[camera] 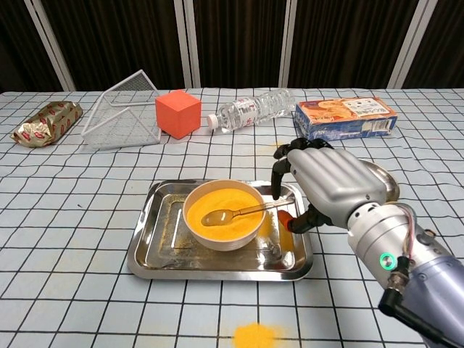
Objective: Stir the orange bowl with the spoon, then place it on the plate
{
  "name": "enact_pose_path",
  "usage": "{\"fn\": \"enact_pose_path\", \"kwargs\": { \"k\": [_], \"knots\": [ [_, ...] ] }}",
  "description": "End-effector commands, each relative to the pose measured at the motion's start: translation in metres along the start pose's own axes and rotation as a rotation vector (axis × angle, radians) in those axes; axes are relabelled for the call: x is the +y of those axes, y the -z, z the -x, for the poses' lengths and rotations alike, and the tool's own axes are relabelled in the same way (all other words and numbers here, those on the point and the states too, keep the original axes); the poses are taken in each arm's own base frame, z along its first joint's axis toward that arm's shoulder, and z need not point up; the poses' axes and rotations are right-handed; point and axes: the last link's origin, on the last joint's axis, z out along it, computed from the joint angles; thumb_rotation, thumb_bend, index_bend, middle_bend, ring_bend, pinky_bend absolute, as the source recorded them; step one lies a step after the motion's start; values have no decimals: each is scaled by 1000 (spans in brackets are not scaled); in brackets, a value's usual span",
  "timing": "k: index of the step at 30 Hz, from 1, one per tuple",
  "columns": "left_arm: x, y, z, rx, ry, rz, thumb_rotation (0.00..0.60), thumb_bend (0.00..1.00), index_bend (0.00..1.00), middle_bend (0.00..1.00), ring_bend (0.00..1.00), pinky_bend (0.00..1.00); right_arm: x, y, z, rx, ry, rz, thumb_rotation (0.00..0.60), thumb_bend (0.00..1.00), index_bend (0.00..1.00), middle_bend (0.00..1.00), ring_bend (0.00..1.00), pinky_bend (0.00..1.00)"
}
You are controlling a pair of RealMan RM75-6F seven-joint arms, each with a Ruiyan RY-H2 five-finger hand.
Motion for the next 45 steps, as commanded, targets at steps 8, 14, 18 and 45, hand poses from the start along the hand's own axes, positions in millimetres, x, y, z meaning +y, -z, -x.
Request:
{"fn": "enact_pose_path", "kwargs": {
  "k": [8, 14, 18, 45],
  "knots": [
    [0, 0, 0, -1, 1, -4, 600, 0, 0, 0, 0, 20, -1, -1, 3, -8, -10, -4, 600, 426, 507, 172, 0, 0],
    [0, 0, 0, -3, 0, -4, 600, 0, 0, 0, 0, 20, -2, -1, 3, -8, -19, -12, 600, 425, 506, 172, 0, 0],
    [0, 0, 1, -4, -1, -3, 600, 0, 0, 0, 0, 20, -2, 0, 2, -8, -20, -13, 600, 427, 506, 172, 0, 0],
    [0, 0, 0, -4, 1, -2, 600, 0, 0, 0, 0, 20, -2, -2, 3, -14, -25, -13, 600, 466, 506, 174, 0, 0]
  ]
}}
